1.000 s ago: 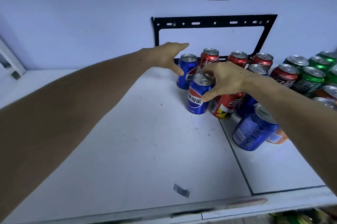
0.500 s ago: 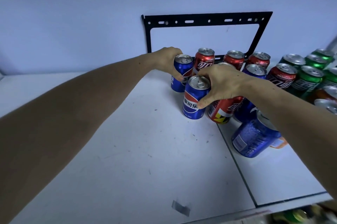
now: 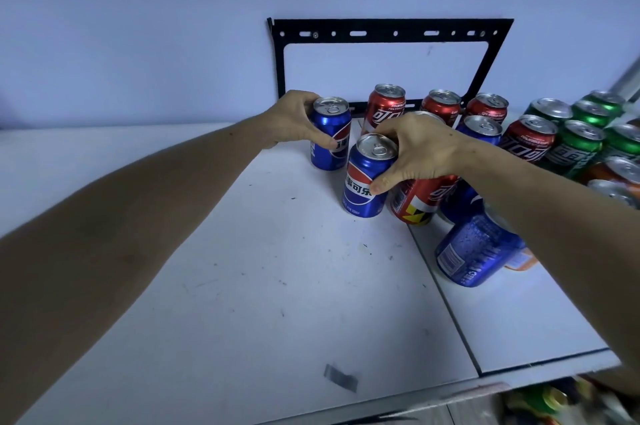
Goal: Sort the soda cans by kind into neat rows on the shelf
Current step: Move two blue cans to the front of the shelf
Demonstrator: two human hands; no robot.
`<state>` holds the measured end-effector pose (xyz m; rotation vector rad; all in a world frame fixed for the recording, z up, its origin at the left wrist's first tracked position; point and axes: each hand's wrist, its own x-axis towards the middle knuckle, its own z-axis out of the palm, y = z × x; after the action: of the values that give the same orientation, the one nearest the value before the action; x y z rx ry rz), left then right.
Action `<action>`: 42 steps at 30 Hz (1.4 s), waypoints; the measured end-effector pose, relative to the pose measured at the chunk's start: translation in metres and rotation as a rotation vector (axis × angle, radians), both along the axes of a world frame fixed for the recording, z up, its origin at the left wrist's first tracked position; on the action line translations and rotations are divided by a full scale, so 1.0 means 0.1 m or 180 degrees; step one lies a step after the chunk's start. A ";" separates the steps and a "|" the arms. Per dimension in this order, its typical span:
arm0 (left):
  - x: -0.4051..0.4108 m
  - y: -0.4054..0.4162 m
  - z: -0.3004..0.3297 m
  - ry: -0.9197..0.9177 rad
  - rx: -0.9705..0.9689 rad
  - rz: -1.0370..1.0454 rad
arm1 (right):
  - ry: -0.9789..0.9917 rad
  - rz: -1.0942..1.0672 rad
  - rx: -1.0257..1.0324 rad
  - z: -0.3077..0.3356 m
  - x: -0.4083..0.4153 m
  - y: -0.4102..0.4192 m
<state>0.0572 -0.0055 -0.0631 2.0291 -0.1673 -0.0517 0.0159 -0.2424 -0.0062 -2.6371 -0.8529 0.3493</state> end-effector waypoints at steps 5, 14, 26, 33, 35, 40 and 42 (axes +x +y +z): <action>-0.30 0.24 -0.03 -0.0017 -0.0154 0.0248 | -0.0001 0.0064 0.0101 0.04 -0.10 0.08; -1.17 0.77 -0.02 -0.0011 -0.0173 0.0636 | 0.0725 0.0340 0.0777 0.11 -0.45 0.38; -2.22 0.97 -0.03 0.0146 -0.0232 0.0470 | 0.1217 0.0617 0.1068 -0.21 -0.99 0.56; -2.35 0.84 -0.16 -0.0104 -0.0498 0.0732 | 0.1200 0.0149 0.2042 -0.55 -1.15 0.53; -2.37 0.78 -0.20 -0.0212 -0.0535 0.0969 | 0.0983 -0.0006 0.2297 -0.66 -1.24 0.56; -2.45 0.73 -0.21 -0.0408 -0.0677 0.1212 | 0.0857 -0.0317 0.2709 -0.76 -1.29 0.64; -2.53 0.75 -0.20 -0.0412 -0.0700 0.1185 | 0.0902 -0.0311 0.2753 -0.76 -1.33 0.68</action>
<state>-0.1957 0.0700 -0.0826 1.8142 0.1214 0.3191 -0.1169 -0.1748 -0.0825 -1.7668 -0.5902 0.2420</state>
